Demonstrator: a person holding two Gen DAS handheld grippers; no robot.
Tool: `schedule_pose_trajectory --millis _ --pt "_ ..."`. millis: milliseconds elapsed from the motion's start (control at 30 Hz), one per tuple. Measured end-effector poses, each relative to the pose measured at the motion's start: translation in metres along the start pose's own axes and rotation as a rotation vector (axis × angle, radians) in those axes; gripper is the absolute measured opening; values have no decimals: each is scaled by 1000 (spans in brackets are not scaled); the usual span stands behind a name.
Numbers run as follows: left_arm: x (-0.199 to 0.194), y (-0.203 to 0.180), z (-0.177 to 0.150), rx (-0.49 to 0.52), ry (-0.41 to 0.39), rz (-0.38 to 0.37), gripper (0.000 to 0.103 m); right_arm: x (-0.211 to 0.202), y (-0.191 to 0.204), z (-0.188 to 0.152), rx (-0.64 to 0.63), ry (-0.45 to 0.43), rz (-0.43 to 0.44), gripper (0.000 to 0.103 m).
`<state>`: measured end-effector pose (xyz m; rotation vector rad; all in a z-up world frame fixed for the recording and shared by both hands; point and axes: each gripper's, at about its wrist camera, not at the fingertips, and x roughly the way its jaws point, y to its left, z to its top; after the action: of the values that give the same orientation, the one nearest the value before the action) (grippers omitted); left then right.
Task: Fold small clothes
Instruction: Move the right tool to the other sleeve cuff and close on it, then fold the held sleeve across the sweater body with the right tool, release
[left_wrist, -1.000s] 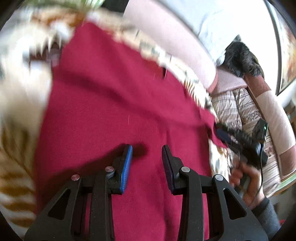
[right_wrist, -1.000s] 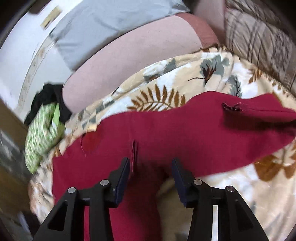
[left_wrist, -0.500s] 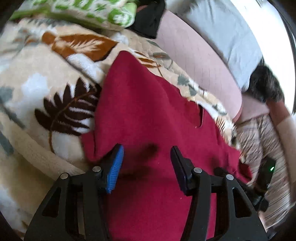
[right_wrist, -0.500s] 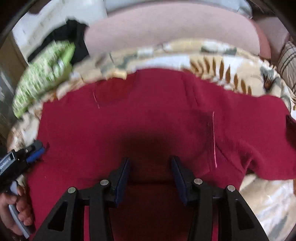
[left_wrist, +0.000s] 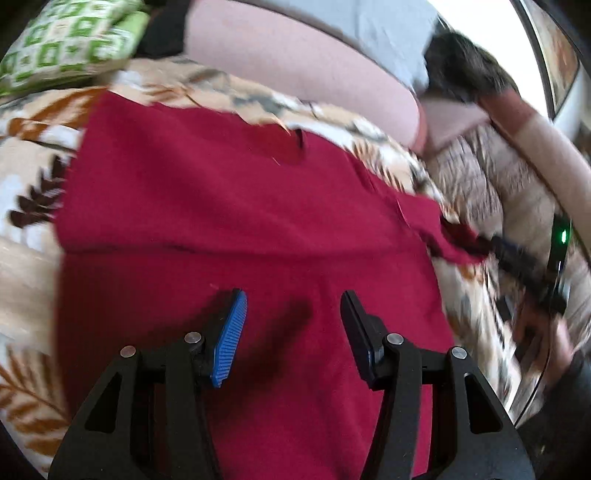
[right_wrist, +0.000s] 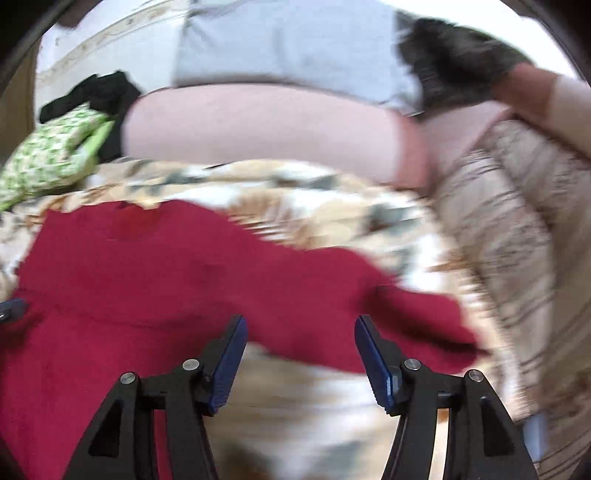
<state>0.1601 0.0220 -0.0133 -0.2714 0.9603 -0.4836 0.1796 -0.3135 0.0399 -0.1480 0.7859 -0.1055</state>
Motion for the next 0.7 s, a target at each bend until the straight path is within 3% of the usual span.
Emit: schedule_pose_trajectory --millis 100,167,267,467,500,600,633,700 --pt "7 -11 -2 49 -6 40 53 1 -40 1 -104 12 -54 65" --pt "10 -13 -3 66 -5 44 55 6 -51 5 -177 36 -21 66" --pt "18 -8 -2 50 1 33 55 22 -56 13 -280 92 18 66" --pt "17 -6 -2 51 0 28 56 70 -51 20 -368 243 -29 66" --pt "17 -6 -2 52 0 29 56 75 -52 19 -369 258 -40 62" --pt "17 -6 -2 48 2 27 56 82 -62 20 -290 293 -40 8" --pt "16 -5 -3 44 0 26 56 82 -69 20 -244 298 -46 7" --pt "14 -2 -1 24 0 16 56 67 -86 28 -98 221 -40 7"
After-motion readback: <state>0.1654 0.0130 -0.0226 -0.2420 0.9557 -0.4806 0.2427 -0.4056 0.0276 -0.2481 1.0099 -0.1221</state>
